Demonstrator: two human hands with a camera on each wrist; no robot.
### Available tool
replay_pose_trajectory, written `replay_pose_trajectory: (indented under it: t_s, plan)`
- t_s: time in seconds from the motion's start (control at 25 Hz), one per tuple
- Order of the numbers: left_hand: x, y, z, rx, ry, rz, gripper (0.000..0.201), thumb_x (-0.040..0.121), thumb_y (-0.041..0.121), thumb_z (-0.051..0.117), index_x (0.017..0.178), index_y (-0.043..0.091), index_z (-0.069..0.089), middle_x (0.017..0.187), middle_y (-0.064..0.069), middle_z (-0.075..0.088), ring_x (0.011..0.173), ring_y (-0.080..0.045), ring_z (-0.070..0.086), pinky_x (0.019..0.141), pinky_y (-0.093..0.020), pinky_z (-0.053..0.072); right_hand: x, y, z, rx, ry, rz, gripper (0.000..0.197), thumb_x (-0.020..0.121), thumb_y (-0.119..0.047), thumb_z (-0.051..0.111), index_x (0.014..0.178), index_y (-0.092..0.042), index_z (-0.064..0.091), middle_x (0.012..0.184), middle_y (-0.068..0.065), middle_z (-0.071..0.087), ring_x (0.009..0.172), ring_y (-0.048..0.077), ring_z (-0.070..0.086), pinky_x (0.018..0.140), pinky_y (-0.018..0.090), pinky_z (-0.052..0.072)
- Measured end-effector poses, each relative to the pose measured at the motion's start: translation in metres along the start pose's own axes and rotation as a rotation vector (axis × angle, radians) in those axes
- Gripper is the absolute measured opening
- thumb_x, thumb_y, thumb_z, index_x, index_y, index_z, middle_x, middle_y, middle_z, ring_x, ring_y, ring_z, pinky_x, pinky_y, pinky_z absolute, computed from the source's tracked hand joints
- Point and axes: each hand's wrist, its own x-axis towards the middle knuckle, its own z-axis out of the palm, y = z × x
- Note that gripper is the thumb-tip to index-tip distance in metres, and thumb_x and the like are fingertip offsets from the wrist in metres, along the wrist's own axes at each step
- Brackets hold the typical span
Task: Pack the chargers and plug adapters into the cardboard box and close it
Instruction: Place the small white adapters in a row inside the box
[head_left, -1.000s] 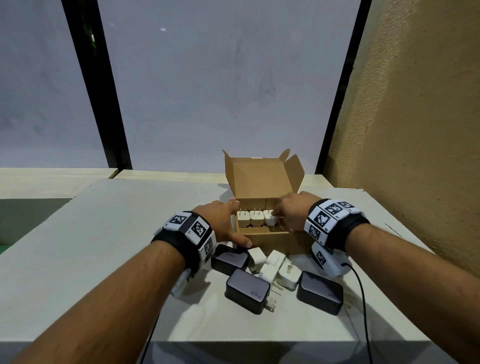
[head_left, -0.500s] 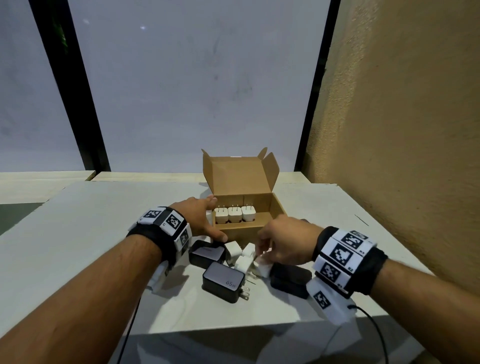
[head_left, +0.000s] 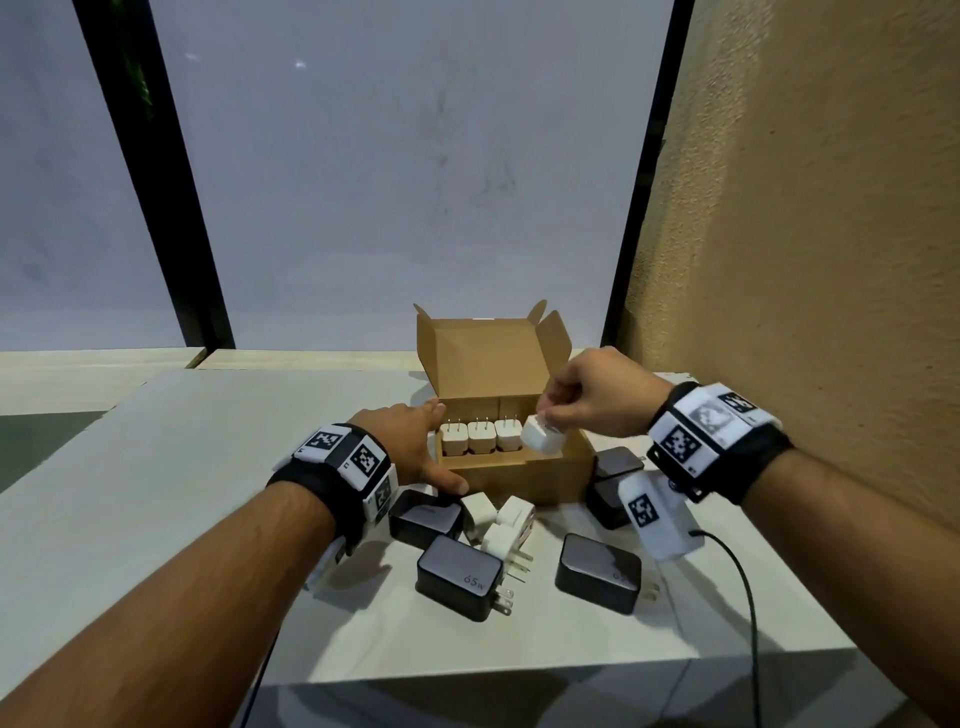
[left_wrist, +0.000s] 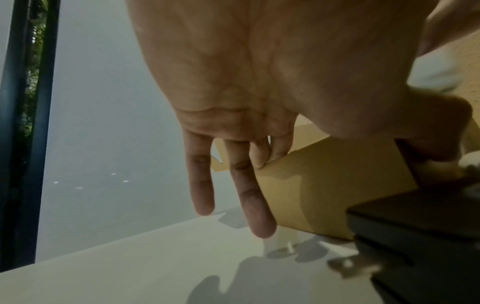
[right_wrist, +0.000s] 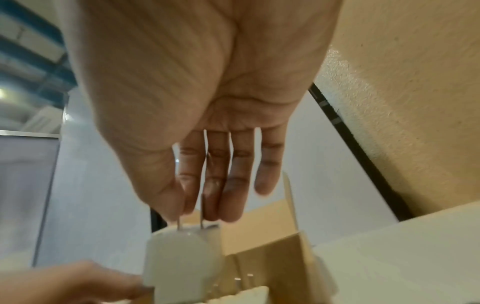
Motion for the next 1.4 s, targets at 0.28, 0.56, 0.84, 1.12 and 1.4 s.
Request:
replay_pose_trajectory:
  t_s: [0.28,0.56,0.84,1.12,1.4]
  plan:
    - [0.001,-0.003,0.001,0.006,0.018,0.033,0.109,0.065,0.077,0.063,0.151,0.023,0.021,0.153,0.002,0.037,0.124,-0.025,0.052,0.096,-0.041,0.048,0.047,0.022,0.035,-0.378,-0.044,0.137,0.014,0.080,-0.030,0.065,0.082,-0.023,0.077,0.084,-0.004,0.074,0.080,0.017,0.066,0.079,0.032,0.053]
    - [0.008,-0.005,0.004,0.019,0.020,0.048,0.111,0.062,0.080,0.062,0.149,0.023,0.024,0.150,0.004,0.040,0.119,-0.024,0.055,0.089,-0.039,0.050,0.063,0.024,0.041,-0.525,-0.130,0.100,0.020,0.088,-0.038,0.061,0.097,-0.026,0.073,0.101,-0.002,0.070,0.090,0.017,0.057,0.088,0.032,0.040]
    - [0.009,-0.005,0.003,0.042,0.013,0.049,0.115,0.061,0.081,0.062,0.151,0.022,0.021,0.156,0.006,0.032,0.125,-0.024,0.051,0.092,-0.041,0.049,0.039,0.044,0.044,-0.631,-0.204,0.020,0.023,0.089,-0.043,0.053,0.101,-0.037,0.071,0.108,-0.006,0.064,0.110,0.019,0.043,0.095,0.035,0.033]
    - [0.008,-0.005,0.005,0.017,0.017,0.045,0.114,0.062,0.078,0.063,0.151,0.022,0.019,0.156,0.006,0.031,0.126,-0.024,0.050,0.093,-0.041,0.048,0.046,0.037,0.045,-0.699,-0.236,0.010,0.028,0.091,-0.040,0.053,0.112,-0.035,0.070,0.128,-0.008,0.061,0.132,0.016,0.032,0.109,0.043,0.014]
    - [0.011,-0.005,0.006,0.037,0.015,0.045,0.116,0.062,0.080,0.062,0.152,0.022,0.017,0.158,0.006,0.027,0.128,-0.024,0.049,0.094,-0.041,0.047,0.055,0.042,0.049,-0.691,-0.250,0.052,0.029,0.092,-0.035,0.051,0.116,-0.033,0.068,0.138,-0.002,0.053,0.137,0.016,0.031,0.110,0.044,0.015]
